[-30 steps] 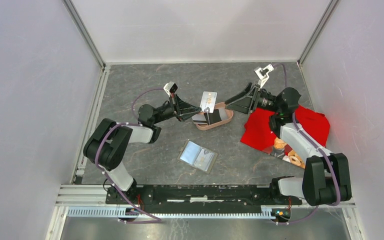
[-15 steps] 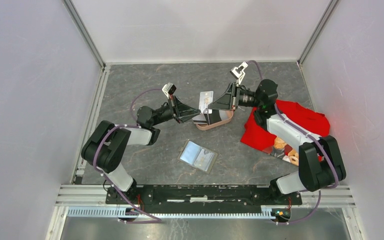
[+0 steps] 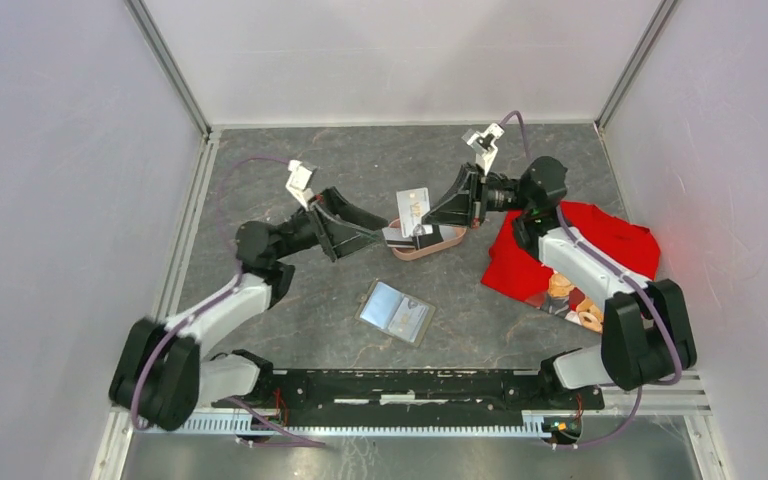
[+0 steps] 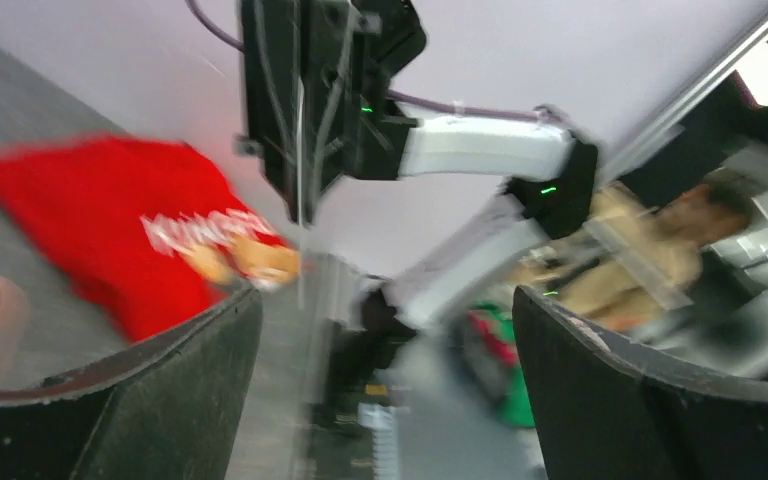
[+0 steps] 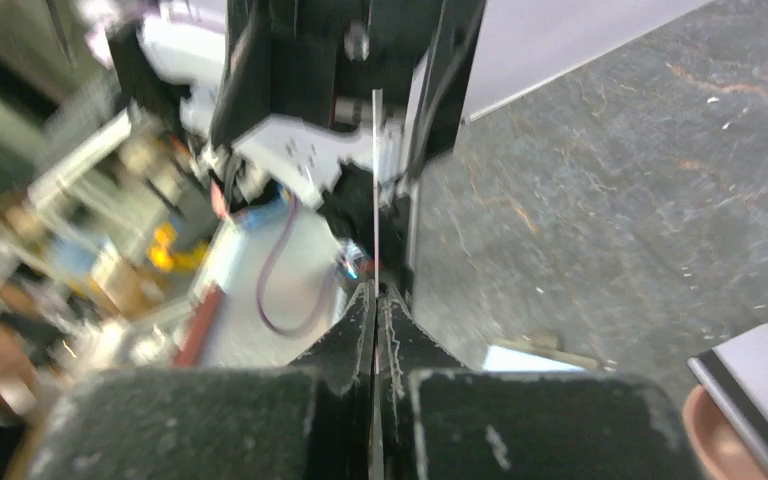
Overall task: Put the credit cards into the card holder
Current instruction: Pick up the credit card from the storage box.
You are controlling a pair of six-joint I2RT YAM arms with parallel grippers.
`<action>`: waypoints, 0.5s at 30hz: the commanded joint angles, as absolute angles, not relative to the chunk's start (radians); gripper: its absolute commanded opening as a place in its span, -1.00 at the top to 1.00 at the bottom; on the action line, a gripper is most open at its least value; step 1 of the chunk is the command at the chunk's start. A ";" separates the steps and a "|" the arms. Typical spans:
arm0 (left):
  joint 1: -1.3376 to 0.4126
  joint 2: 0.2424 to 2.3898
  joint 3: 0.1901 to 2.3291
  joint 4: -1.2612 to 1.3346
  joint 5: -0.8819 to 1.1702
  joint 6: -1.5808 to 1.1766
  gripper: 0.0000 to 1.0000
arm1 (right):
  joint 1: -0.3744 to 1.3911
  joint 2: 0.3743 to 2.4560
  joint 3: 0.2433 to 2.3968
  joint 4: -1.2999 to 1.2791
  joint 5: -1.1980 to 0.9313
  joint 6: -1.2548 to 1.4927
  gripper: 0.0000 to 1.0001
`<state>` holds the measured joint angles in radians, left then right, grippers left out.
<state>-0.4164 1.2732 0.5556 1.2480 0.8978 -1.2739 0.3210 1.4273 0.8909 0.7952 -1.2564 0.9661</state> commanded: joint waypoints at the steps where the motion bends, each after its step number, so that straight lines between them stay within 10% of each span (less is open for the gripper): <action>1: -0.400 0.984 0.545 0.864 0.803 -0.609 -0.99 | 0.327 1.311 0.944 0.661 -1.499 0.595 1.00; 4: -0.398 0.810 0.465 0.803 0.577 -0.424 -0.99 | 0.329 1.290 1.192 -0.376 -1.548 -0.358 1.00; 15: -0.399 0.813 0.363 1.086 0.692 -0.518 -0.99 | 0.371 1.264 1.499 -1.234 -1.490 -1.364 1.00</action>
<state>-0.4007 0.7860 0.3378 1.0008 0.6140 -0.5289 0.3645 1.3041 1.3911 -0.6624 -1.5105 -0.6785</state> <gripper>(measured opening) 0.994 0.006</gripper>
